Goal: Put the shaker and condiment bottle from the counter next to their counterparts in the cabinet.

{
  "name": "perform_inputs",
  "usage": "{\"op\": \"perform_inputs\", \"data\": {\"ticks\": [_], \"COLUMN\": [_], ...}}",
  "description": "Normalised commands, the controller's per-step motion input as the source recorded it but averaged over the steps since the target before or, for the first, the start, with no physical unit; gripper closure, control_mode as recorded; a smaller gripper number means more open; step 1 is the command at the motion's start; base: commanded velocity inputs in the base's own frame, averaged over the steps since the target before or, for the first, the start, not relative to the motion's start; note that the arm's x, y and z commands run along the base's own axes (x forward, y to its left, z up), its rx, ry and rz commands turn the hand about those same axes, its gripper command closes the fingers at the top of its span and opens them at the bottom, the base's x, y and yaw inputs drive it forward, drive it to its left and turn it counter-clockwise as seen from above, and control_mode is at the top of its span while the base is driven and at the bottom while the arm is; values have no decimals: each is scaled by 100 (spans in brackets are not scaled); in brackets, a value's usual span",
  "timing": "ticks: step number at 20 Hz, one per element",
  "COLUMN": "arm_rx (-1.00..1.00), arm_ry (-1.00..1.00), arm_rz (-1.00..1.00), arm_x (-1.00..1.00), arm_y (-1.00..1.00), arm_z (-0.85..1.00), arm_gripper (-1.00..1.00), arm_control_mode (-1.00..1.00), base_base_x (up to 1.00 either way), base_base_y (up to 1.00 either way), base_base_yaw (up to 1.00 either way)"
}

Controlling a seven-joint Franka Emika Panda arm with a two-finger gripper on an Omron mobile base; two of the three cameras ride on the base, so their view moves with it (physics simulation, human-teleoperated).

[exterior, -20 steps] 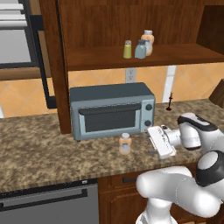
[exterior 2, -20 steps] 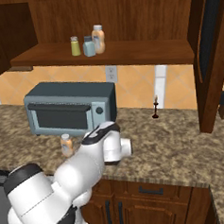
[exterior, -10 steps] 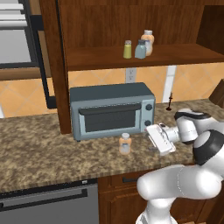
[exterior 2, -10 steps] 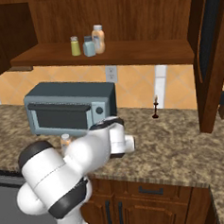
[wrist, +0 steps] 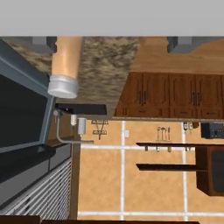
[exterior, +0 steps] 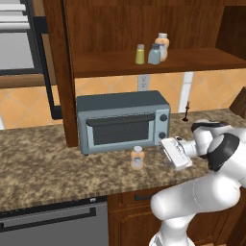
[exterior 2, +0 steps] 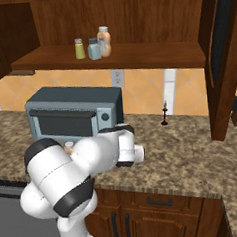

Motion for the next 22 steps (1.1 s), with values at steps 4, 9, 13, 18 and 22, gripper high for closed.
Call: {"op": "perform_inputs", "data": {"ticks": [4, 9, 13, 18, 22], "arm_rx": [-9, -17, -9, -3, 0], "arm_ry": [0, 0, 2, 4, 1], "arm_rz": [0, 0, 0, 0, 0], "arm_x": [8, 0, 1, 0, 0], "arm_y": [11, 22, 1, 0, 0], "arm_z": [0, 0, 0, 0, 0], "arm_gripper": [-100, -100, -100, -100, -100], "arm_control_mode": [-100, -100, -100, -100, -100], "base_base_x": [0, 0, 0, 0, 0], "base_base_y": [0, 0, 0, 0, 0], "base_base_yaw": [0, 0, 0, 0, 0]}}
